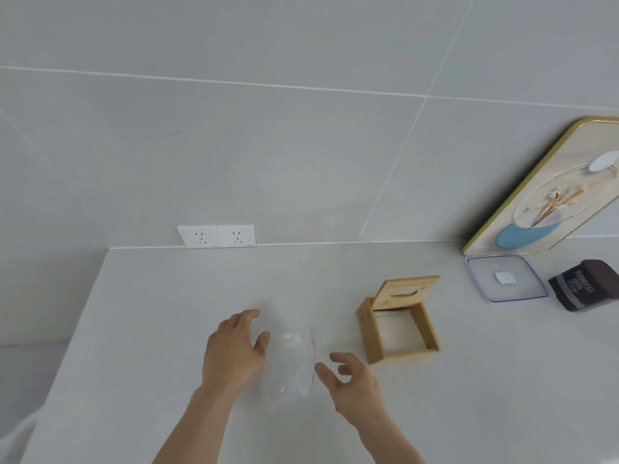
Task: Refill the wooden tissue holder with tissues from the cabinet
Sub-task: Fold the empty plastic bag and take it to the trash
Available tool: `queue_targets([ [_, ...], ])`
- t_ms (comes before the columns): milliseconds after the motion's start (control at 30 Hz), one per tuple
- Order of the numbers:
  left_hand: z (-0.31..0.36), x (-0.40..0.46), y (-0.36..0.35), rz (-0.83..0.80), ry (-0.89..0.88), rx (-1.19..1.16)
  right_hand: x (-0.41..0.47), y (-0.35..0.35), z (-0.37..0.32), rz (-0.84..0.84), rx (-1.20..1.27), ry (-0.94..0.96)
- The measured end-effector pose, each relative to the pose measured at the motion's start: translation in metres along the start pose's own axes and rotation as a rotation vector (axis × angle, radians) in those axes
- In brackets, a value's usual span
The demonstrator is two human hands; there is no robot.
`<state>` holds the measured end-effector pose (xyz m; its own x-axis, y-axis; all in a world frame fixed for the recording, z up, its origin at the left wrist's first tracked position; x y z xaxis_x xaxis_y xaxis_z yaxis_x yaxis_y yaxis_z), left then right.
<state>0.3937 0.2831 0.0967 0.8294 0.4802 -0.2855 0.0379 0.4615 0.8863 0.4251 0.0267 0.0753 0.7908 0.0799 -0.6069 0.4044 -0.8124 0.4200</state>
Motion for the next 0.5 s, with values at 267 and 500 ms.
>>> queue_targets([
  [267, -0.060, -0.020, -0.039, -0.251, -0.098, 0.173, -0.011, -0.062, 0.016, 0.040, 0.229, -0.156],
  [500, -0.053, -0.032, -0.010, -0.072, -0.047, 0.095, -0.026, -0.047, -0.028, 0.084, 0.296, 0.040],
])
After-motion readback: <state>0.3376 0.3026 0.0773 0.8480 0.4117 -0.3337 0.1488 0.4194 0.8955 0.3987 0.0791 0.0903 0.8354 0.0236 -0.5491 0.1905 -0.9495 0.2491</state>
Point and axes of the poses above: each hand's wrist, its own x-axis towards the middle knuckle, its own y-axis out of the back of the hand, z = x × y, the point moved 9 cm from there along x, towards the middle knuckle, and after that the axes turned 7 degrees about x, right-handed, at the moved point
